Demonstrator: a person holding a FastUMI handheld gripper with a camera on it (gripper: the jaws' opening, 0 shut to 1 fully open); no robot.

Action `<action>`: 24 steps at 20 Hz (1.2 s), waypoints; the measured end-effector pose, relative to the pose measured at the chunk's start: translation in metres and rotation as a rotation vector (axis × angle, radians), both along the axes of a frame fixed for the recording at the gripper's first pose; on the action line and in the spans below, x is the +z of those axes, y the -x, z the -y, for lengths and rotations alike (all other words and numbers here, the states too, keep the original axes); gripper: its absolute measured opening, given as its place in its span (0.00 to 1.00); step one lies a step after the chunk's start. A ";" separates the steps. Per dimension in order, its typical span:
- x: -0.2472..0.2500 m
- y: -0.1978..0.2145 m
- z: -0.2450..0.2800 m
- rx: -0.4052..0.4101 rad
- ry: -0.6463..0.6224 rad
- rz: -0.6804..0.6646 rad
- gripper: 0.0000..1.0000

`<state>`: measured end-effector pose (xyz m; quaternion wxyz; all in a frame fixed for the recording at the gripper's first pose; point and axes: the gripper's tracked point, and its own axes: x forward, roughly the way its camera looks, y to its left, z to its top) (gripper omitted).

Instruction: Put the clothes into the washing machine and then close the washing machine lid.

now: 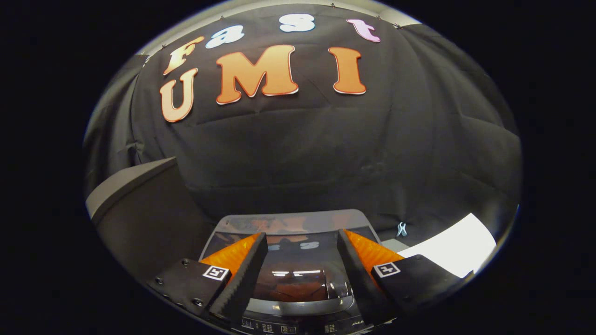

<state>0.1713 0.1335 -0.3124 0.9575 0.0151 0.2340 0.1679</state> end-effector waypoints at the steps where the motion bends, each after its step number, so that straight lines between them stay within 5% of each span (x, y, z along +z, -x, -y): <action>1: 0.012 0.000 -0.001 0.005 -0.003 0.020 0.97; 14: 0.204 0.027 -0.011 0.081 -0.101 0.266 0.97; 24: 0.288 0.040 0.039 0.033 -0.116 0.360 0.96</action>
